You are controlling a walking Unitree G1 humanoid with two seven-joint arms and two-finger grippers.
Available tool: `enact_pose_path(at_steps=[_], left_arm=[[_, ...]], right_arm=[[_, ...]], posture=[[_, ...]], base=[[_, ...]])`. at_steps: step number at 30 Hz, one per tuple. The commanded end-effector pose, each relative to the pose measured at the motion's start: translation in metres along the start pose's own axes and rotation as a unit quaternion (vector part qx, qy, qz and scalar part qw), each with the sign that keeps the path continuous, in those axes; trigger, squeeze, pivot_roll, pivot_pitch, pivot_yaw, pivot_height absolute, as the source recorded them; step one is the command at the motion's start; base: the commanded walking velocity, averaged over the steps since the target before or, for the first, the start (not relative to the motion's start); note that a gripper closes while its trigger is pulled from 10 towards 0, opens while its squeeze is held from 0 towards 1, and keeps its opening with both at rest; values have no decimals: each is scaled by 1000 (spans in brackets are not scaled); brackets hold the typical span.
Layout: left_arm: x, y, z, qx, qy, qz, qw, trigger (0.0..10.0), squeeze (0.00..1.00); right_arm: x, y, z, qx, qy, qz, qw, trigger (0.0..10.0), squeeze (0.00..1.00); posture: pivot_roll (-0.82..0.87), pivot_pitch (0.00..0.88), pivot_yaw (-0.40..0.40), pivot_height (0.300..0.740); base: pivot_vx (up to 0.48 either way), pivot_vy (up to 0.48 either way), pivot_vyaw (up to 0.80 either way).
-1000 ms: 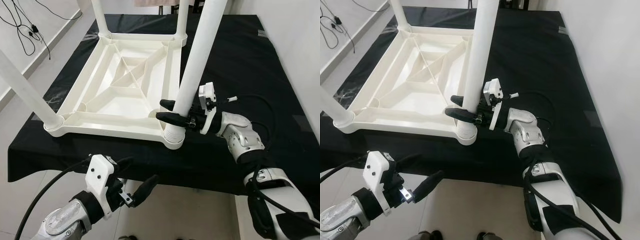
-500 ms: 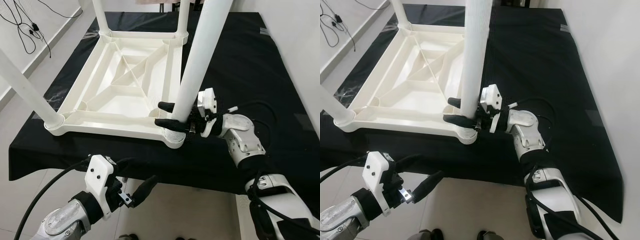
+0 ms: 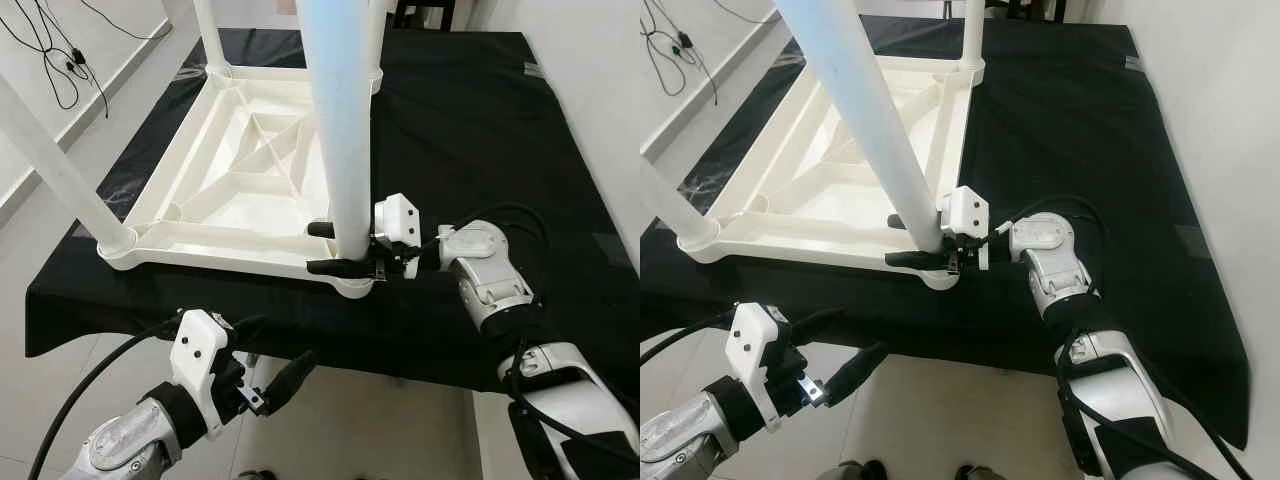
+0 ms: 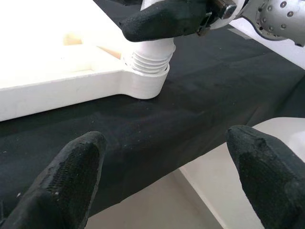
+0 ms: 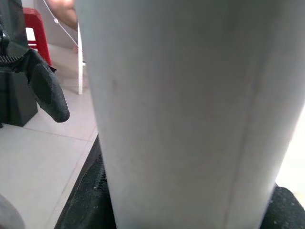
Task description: Building children table
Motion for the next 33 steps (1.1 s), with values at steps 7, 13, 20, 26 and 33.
enact_pose_path(at_steps=[7, 13, 20, 26, 33], left_arm=[[-1, -3, -2, 10, -2, 1, 1000, 10000, 0], [-2, -2, -3, 10, -2, 2, 1000, 10000, 0], [-2, -2, -3, 11, -3, 1, 1000, 10000, 0], [-2, -2, -3, 10, -3, 0, 1000, 10000, 0], [-3, -2, -3, 9, -2, -1, 1000, 10000, 0]], right_arm=[[26, -64, 3, 83, -44, 170, 981, 10000, 0], [37, -77, 13, 86, -70, 200, 974, 10000, 0], [29, -86, 10, 108, -121, 220, 962, 10000, 0], [22, -91, 5, 121, -159, 240, 950, 10000, 0], [19, -100, 3, 123, -220, 281, 926, 10000, 0]], posture=[[70, 257, -18, 740], [75, 265, -12, 740], [71, 272, -14, 740], [67, 276, -18, 740], [61, 280, -24, 740]], base=[[0, 0, 0], [0, 0, 0], [0, 0, 0], [0, 0, 0], [0, 0, 0]])
Point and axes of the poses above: a point about 5 cm out from each wrist's last joint towards the gripper, its own z axis pointing out of the wrist towards the gripper, its own y axis along the axis of the wrist's last joint, x = y × z, the point moved 4 cm from there along z, pointing out of the wrist towards the gripper, and after that the axes turned 4 degrees about -z, right-handed, at the moved point
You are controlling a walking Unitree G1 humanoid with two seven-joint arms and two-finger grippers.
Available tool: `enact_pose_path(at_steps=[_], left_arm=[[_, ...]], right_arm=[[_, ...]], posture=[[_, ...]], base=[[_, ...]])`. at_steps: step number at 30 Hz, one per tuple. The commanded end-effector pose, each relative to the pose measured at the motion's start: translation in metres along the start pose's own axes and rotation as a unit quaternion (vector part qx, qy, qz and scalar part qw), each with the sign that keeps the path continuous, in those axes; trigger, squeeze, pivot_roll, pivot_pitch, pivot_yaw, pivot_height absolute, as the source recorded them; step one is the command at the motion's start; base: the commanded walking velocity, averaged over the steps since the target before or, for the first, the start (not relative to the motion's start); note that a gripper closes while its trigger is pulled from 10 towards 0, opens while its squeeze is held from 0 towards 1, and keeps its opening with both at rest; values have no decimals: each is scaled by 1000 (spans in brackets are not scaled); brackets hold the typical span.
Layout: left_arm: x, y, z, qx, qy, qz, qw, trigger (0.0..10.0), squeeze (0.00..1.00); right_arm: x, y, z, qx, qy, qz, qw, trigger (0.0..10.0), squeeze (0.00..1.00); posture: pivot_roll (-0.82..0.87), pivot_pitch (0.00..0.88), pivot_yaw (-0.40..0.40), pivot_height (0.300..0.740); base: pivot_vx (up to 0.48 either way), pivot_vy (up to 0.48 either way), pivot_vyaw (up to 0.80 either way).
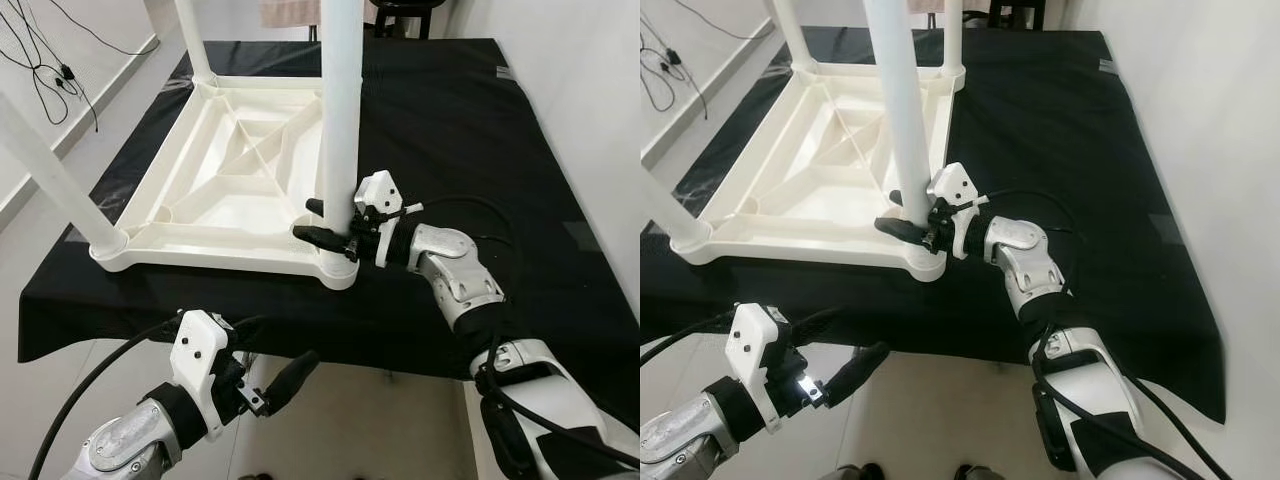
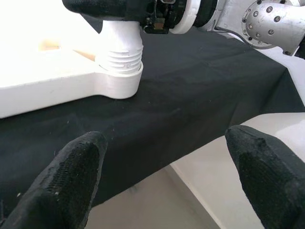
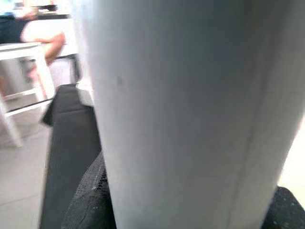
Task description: Building children table
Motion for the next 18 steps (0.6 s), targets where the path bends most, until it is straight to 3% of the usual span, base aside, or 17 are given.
enact_pose_path(at_steps=[1, 6, 7, 8, 9, 10, 11, 12, 13, 14, 15, 16, 18], left_arm=[[-2, -2, -2, 9, -2, -1, 1000, 10000, 0], [-2, -2, -2, 9, -1, -1, 1000, 10000, 0], [-2, -3, -2, 9, 0, -1, 1000, 10000, 0], [-2, -3, -2, 9, 0, -1, 1000, 10000, 0], [-1, -3, -2, 9, 0, -1, 1000, 10000, 0], [0, -3, -2, 8, 1, -1, 1000, 10000, 0], [0, -3, -2, 8, 1, -1, 1000, 10000, 0], [0, -4, -1, 8, 2, -1, 1000, 10000, 0], [0, -4, -1, 8, 2, -1, 1000, 10000, 0], [1, -4, 0, 7, 3, 0, 1000, 10000, 0], [1, -4, 0, 7, 3, 0, 1000, 10000, 0], [2, -5, 1, 8, 4, 1, 1000, 10000, 0], [6, -7, 2, 7, 7, 1, 1000, 10000, 0]], right_arm=[[11, -83, -26, 143, -51, 120, 981, 10000, 0], [8, -91, -28, 160, -120, 108, 974, 10000, 0], [8, -97, -32, 174, -204, 92, 959, 10000, 0], [8, -97, -32, 174, -204, 92, 959, 10000, 0], [11, -99, -38, 178, -299, 85, 934, 10000, 0], [29, -98, -39, 180, -348, 75, 917, 10000, 0], [29, -98, -39, 180, -348, 75, 917, 10000, 0], [45, -96, -36, 173, -374, 78, 908, 10000, 0], [45, -96, -36, 173, -374, 78, 908, 10000, 0], [58, -95, -30, 171, -379, 84, 906, 10000, 0], [58, -95, -30, 171, -379, 84, 906, 10000, 0], [66, -97, -20, 172, -374, 93, 907, 10000, 0], [65, -97, -8, 175, -365, 84, 911, 10000, 0]], posture=[[61, 280, -24, 740], [53, 278, -33, 740], [38, 271, -44, 740], [38, 271, -44, 740], [36, 269, -45, 740], [36, 267, -41, 740], [36, 267, -41, 740], [38, 266, -36, 740], [38, 266, -36, 740], [37, 265, -34, 740], [37, 265, -34, 740], [37, 251, -30, 740], [29, 225, -40, 740]], base=[[0, 0, 0], [0, 0, 0], [0, 0, 0], [0, 0, 0], [0, 0, 0], [0, 0, 0], [0, 0, 0], [0, 0, 0], [0, 0, 0], [0, 0, 0], [0, 0, 0], [0, 0, 0], [0, 0, 0]])
Point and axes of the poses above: a point about 5 cm out from each wrist's last joint towards the gripper, its own z axis pointing out of the wrist towards the gripper, its own y axis along the axis of the wrist's last joint, x = y × z, the point moved 4 cm from there along z, pointing out of the wrist towards the gripper, and after that the axes turned 4 degrees about -z, right-handed, at the moved point
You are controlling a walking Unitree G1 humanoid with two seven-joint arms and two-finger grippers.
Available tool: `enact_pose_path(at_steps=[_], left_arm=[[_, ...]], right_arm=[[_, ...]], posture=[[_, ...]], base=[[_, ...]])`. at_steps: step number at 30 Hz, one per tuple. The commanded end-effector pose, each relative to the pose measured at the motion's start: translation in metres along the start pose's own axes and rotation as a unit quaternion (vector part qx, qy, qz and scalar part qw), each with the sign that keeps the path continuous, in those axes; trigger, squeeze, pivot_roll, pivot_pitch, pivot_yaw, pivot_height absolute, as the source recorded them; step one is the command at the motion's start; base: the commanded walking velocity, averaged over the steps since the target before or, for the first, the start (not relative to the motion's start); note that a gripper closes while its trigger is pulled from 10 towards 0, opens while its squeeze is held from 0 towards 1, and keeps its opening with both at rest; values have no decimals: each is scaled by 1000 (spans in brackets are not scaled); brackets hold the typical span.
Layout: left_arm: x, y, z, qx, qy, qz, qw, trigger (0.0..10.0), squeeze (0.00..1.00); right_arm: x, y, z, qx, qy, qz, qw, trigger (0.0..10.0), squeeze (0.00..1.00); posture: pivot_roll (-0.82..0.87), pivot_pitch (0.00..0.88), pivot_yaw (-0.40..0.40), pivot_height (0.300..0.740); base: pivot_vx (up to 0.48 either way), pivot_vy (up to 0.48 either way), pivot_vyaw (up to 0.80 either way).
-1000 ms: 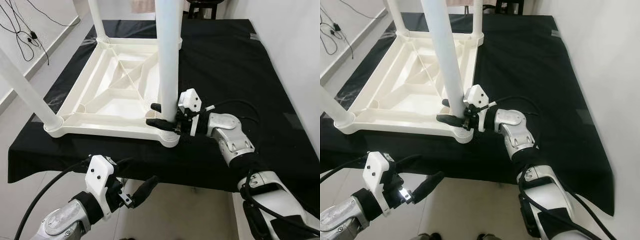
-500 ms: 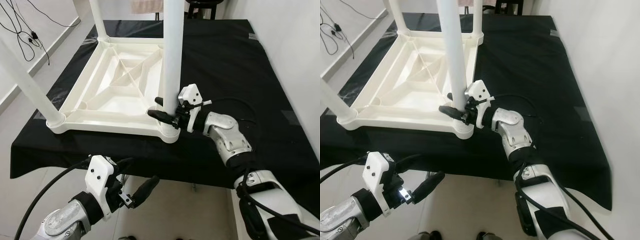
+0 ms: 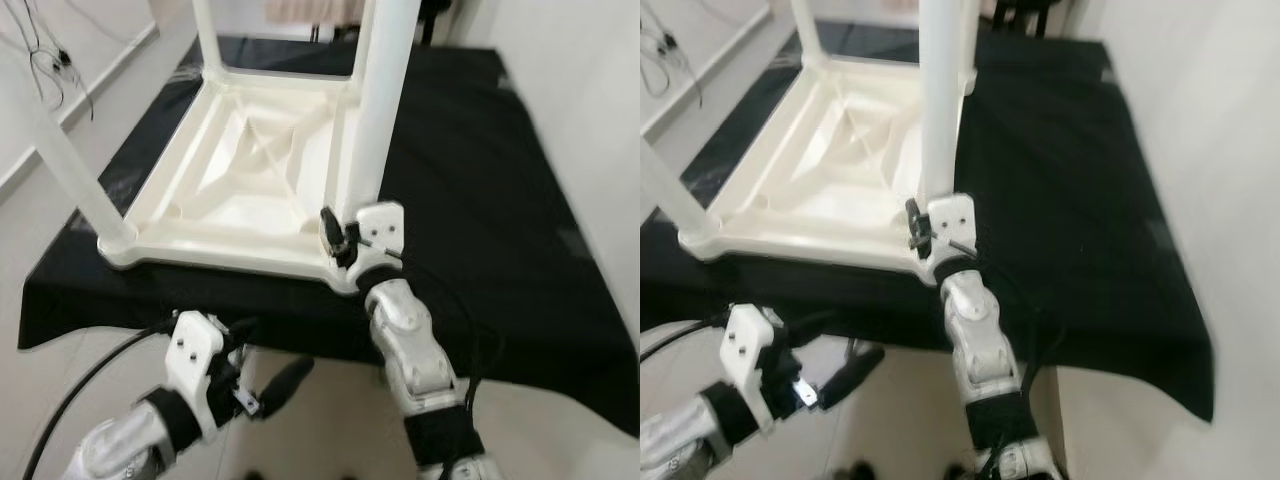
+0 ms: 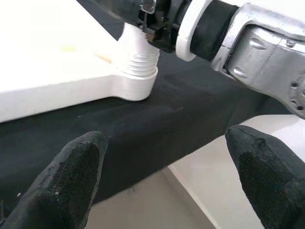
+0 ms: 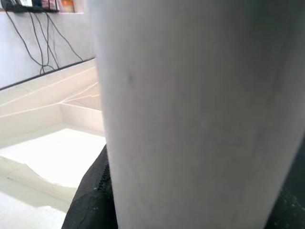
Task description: Building children table
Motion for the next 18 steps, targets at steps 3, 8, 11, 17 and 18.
enact_pose_path(at_steps=[3, 8, 11, 17, 18], left_arm=[[5, -7, 2, 5, 5, -3, 1000, 10000, 0], [11, -11, 7, 2, 18, 4, 1000, 10000, 0], [17, -13, 8, -1, 28, 5, 1000, 10000, 0], [28, -18, 13, -9, 43, -3, 999, 10000, 0], [28, -18, 13, -9, 43, -3, 999, 10000, 0]], right_arm=[[13, -90, -17, 186, 8, -1, 983, 10000, 0], [17, -91, -16, 189, 10, 23, 982, 10000, 1000], [24, -78, -12, 164, 24, 72, 984, 10000, 1000], [39, -17, 0, 28, 163, 119, 979, 10000, 1000], [39, -17, 0, 28, 163, 119, 979, 10000, 1000]], posture=[[31, 211, -48, 740], [36, 182, -56, 740], [39, 146, -59, 740], [40, 99, -62, 740], [40, 99, -62, 740]], base=[[0, 0, 0], [0, 0, 0], [0, 0, 0], [0, 0, 0], [0, 0, 0]])
Point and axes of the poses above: a point about 5 cm out from each wrist's last joint towards the gripper, its own z axis pointing out of the wrist towards the gripper, its own y axis along the axis of the wrist's last joint, x = y × z, the point moved 4 cm from there along z, pointing out of the wrist towards the gripper, and after that the axes turned 4 degrees about -z, right-handed, at the moved point
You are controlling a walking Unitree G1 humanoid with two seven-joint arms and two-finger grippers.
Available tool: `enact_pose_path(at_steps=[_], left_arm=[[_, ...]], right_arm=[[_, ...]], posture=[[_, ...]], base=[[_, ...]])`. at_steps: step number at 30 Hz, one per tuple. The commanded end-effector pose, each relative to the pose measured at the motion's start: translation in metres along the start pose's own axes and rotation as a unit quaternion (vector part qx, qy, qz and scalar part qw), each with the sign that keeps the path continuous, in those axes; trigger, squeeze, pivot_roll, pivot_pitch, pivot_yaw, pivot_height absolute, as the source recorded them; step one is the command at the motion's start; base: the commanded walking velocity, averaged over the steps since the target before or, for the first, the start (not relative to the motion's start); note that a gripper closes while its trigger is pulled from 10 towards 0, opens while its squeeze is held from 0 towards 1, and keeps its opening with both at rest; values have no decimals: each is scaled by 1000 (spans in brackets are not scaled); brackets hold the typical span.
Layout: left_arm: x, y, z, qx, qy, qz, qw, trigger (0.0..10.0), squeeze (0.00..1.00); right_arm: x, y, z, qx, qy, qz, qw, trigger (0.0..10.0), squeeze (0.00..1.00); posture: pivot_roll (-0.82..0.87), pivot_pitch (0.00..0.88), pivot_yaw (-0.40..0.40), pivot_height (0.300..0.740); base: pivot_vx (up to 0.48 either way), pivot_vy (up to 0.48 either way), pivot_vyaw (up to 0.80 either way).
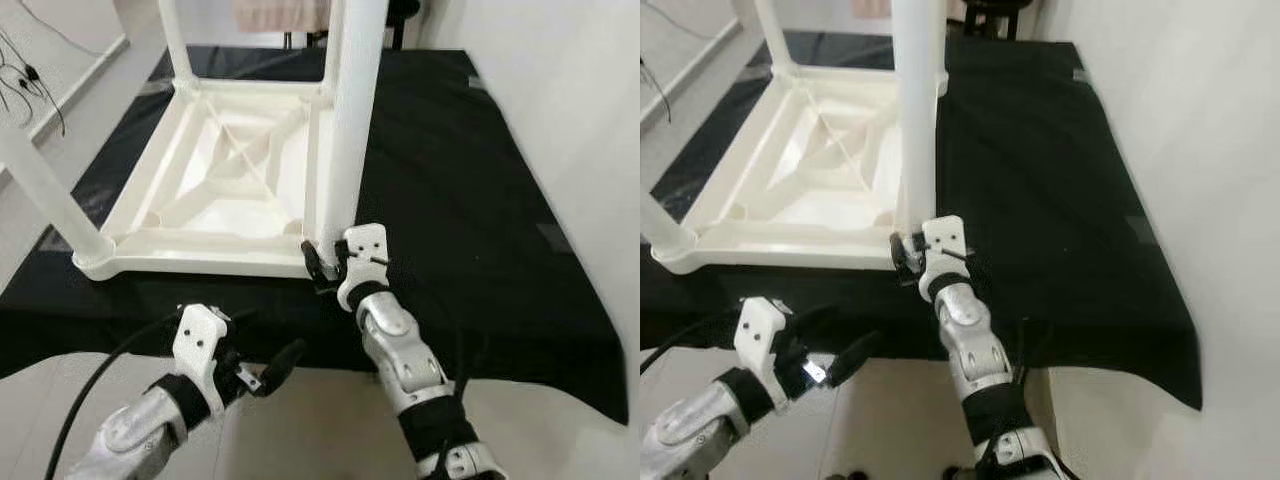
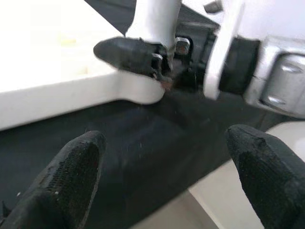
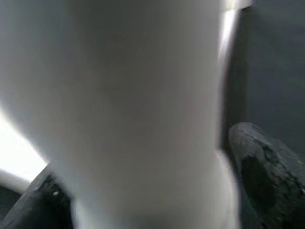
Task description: Building children table
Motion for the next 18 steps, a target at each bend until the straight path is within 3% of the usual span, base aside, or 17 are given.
enact_pose_path(at_steps=[1, 2, 3, 4, 6, 9, 18], left_arm=[[4, -8, -1, 5, 7, -4, 1000, 10000, 0], [4, -8, -1, 5, 7, -4, 1000, 10000, 0], [6, -10, 1, 5, 8, -3, 1000, 10000, 0], [7, -12, 3, 5, 10, -2, 1000, 10000, 0], [10, -16, 5, 5, 13, 0, 1000, 10000, 0], [13, -20, 6, 4, 17, 1, 1000, 10000, 0], [21, -27, 9, 5, 29, 8, 1000, 10000, 0]], right_arm=[[17, 15, 1, -37, 80, 4, 996, 10000, 1000], [17, 15, 1, -37, 80, 4, 996, 10000, 1000], [16, 19, 2, -42, 108, -9, 993, 10000, 910], [9, 23, 4, -43, 141, -34, 988, 10000, 0], [-4, 30, 5, -43, 180, -66, 981, 10000, 0], [-14, 39, 6, -48, 209, -81, 973, 10000, 0], [-30, 59, 14, -49, 240, -122, 962, 10000, 0]], posture=[[41, 92, -64, 740], [41, 92, -64, 740], [43, 80, -67, 740], [47, 65, -74, 740], [52, 48, -82, 740], [59, 32, -89, 740], [75, 0, -105, 740]], base=[[0, 0, 0], [0, 0, 0], [0, 0, 0], [0, 0, 0], [0, 0, 0], [0, 0, 0], [0, 0, 0]])
Point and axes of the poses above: a point about 5 cm out from each wrist's last joint towards the gripper, its own z axis pointing out of the wrist towards the gripper, its own y axis along the axis of the wrist's last joint, x = y × z, the point moved 4 cm from there along z, pointing out of the wrist towards the gripper, and after that the axes turned 4 degrees about -z, right-handed, at the moved point
